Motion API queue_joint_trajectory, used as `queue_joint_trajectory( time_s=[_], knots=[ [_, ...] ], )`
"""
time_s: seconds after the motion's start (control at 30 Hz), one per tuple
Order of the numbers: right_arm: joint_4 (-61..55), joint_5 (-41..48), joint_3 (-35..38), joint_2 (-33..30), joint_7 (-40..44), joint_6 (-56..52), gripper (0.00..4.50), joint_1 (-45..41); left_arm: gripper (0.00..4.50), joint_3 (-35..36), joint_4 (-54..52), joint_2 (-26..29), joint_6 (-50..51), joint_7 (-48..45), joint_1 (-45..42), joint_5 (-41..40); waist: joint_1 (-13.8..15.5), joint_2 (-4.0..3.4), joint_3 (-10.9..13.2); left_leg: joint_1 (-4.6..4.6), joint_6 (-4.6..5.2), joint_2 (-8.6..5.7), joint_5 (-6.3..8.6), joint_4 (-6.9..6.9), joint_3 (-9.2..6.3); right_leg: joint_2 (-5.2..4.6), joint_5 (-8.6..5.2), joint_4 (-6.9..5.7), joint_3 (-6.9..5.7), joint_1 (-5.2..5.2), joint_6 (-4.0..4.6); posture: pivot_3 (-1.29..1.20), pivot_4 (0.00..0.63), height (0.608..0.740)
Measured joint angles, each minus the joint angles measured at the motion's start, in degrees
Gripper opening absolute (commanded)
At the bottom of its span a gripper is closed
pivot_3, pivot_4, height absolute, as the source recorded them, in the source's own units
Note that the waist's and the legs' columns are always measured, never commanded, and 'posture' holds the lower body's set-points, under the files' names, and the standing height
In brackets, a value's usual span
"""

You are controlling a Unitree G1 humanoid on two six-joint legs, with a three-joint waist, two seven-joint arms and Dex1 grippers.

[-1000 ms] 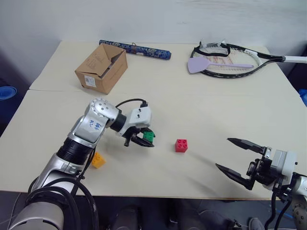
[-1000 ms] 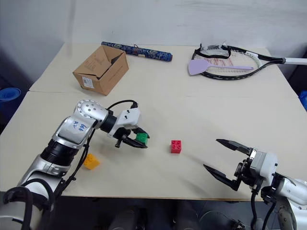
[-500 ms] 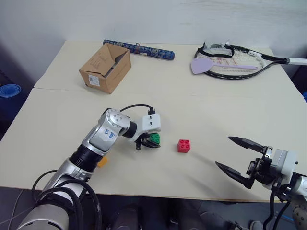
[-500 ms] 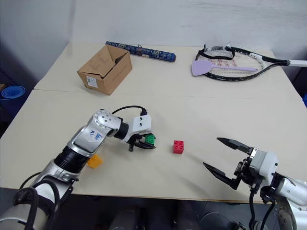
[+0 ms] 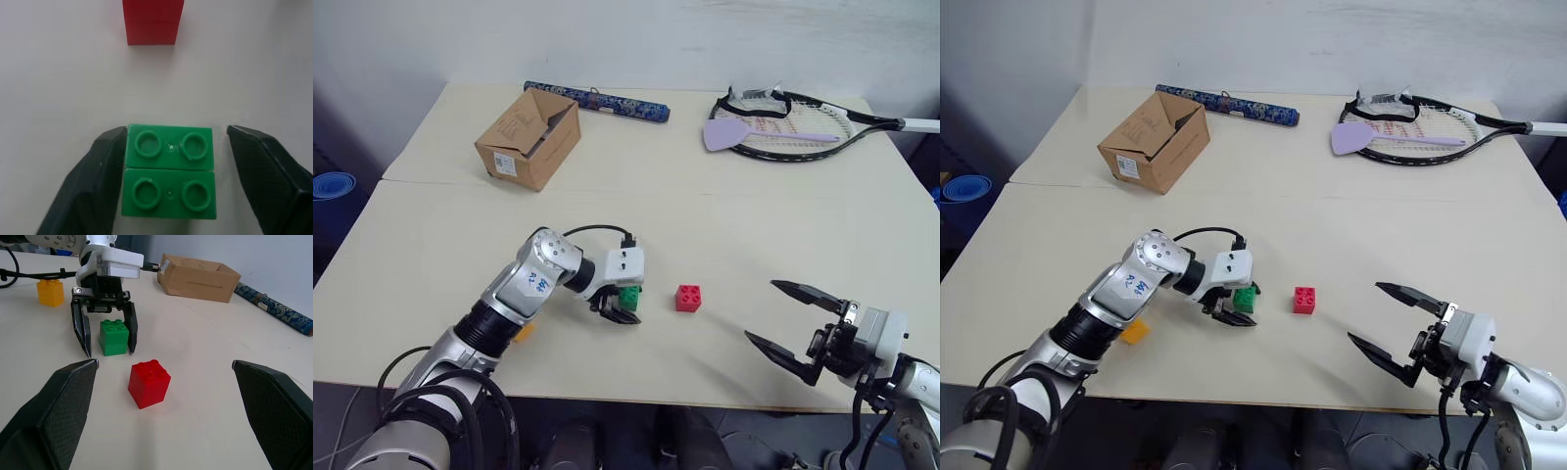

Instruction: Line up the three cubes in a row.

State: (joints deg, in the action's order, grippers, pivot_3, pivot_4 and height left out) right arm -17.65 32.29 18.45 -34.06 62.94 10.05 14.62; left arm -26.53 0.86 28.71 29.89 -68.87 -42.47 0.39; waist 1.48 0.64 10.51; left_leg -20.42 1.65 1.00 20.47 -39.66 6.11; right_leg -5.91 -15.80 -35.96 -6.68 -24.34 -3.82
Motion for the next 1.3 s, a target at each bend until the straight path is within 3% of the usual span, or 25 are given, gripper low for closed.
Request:
queue_joint_trajectory(
  time_s=[0.23,0.5,0.7,1.03,1.17,1.3],
  knots=[
    [1.7,-0.1,-0.2,0.0,0.7,0.1,4.5,-0.4,4.36,4.6,-1.3,3.8,-5.0,-4.2,-0.1,-4.9,-0.1,0.0,0.0,0.0,0.0,0.0,0.0,-0.01,0.0,-0.22,0.0,0.0,-0.04,0.0,0.0,0.0,0.15,0.74],
    [4.7,0.1,-2.9,0.0,3.5,-0.1,4.5,-5.0,4.36,21.1,2.9,10.1,-12.6,-9.6,1.0,-16.3,-0.4,-0.03,0.0,0.01,-0.03,0.05,0.02,-0.04,0.02,-0.26,0.0,-0.02,-0.12,0.0,0.01,0.0,0.15,0.74],
    [5.2,1.5,-5.2,0.4,5.4,-0.8,4.5,-9.1,4.36,33.1,15.7,21.6,-24.9,-13.0,16.0,-18.0,-1.6,-0.02,0.0,0.01,-0.09,0.17,0.1,0.0,0.02,-0.25,-0.04,0.0,-0.23,-0.02,0.07,0.0,0.15,0.74],
    [6.3,0.5,-12.9,0.5,10.2,-0.9,4.5,-14.4,4.43,52.8,26.0,26.5,-28.2,-8.2,42.0,-20.6,-1.4,-0.02,0.0,-0.01,0.08,0.12,0.28,-0.07,-0.01,-0.53,-0.04,0.03,-0.27,-0.01,0.07,0.0,0.15,0.74],
    [6.5,0.4,-13.5,0.5,10.7,-0.9,4.5,-14.5,4.43,57.6,23.0,26.4,-25.1,-7.2,48.8,-23.1,-1.3,0.0,0.0,0.0,0.05,0.11,0.33,-0.07,-0.05,-0.59,-0.04,0.1,-0.26,-0.01,0.07,0.0,0.15,0.74],
    [6.9,0.4,-13.5,0.5,11.5,-0.1,4.5,-15.4,4.43,60.3,5.2,20.3,-21.5,-2.6,55.6,-27.6,-1.5,-0.02,0.0,0.02,0.04,0.1,0.43,-0.05,-0.05,-0.63,-0.04,0.12,-0.18,0.01,0.07,0.0,0.15,0.74]
  ],
)
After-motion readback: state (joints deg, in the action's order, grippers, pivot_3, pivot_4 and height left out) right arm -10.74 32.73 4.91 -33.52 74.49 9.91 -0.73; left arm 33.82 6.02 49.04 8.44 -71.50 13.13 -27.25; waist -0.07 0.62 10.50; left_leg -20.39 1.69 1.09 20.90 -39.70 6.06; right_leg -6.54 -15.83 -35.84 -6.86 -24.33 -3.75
